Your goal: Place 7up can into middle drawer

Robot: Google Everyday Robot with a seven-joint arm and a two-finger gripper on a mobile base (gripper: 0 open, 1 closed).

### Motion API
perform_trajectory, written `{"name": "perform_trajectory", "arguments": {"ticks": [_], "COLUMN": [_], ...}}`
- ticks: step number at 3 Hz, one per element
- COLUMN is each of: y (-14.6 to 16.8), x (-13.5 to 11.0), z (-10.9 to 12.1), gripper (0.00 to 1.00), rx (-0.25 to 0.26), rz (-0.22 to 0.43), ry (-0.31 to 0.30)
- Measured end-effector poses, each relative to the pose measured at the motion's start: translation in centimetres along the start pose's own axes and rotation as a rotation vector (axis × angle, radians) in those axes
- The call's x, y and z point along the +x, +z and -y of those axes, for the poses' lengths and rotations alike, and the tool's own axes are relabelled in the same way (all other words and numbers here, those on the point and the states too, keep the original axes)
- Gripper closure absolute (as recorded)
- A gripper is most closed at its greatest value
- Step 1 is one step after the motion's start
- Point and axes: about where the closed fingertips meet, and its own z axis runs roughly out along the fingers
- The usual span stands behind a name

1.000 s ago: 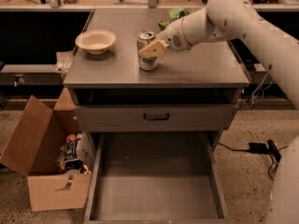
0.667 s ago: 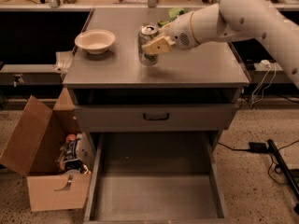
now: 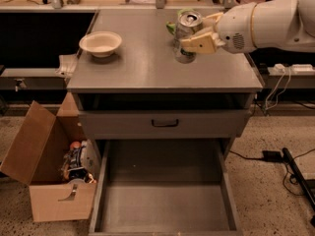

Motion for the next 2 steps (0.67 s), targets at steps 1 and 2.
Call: {"name": "perform_trajectory", "arguments": {"ticks": [1,2], "y": [0.0,0.3], "x": [0.0,2.3], "z": [0.0,-2.0], "gripper": [1.00,1.00], "rx": [0.000,-0.106], "rz": [0.000,0.007], "ry": [0.000,-0.069]}}
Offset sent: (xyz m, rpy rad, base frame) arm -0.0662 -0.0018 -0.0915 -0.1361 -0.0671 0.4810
